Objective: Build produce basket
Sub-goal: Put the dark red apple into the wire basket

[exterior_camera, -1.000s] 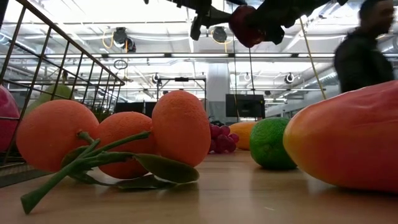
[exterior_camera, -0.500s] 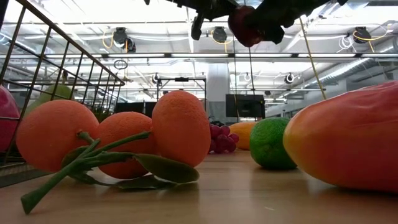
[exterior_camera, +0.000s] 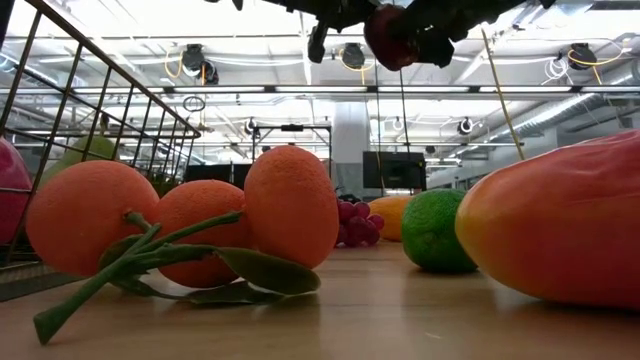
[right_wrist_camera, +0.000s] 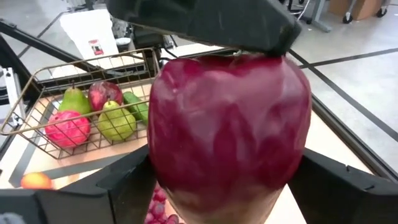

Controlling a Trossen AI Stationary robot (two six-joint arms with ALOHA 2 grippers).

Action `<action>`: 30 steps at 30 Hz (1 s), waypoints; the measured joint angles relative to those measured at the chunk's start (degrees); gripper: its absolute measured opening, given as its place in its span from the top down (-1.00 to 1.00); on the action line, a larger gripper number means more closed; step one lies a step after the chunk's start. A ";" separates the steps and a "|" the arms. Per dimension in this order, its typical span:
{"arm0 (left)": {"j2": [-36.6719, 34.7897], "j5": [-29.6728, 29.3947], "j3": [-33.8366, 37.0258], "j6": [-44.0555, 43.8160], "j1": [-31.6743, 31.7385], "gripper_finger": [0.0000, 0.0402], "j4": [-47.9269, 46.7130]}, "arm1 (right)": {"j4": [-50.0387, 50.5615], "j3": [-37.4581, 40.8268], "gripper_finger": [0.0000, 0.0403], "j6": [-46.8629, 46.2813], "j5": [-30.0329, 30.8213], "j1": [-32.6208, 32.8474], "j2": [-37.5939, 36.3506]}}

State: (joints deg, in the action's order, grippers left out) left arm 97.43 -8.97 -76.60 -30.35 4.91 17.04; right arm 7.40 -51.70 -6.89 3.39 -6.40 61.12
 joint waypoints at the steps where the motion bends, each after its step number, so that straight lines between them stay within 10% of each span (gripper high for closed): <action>1: 0.00 0.17 0.00 0.00 -0.02 0.99 -0.11 | -0.09 -0.02 -0.62 -0.07 -0.07 0.01 0.00; 30: -15.24 8.73 0.17 6.82 3.43 1.00 -12.92 | 3.49 -0.07 -0.77 -13.13 -6.68 0.27 -0.07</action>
State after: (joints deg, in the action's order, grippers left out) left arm 82.18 -0.24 -76.42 -23.53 8.33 4.12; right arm 10.88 -51.77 -20.03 -3.29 -6.13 61.06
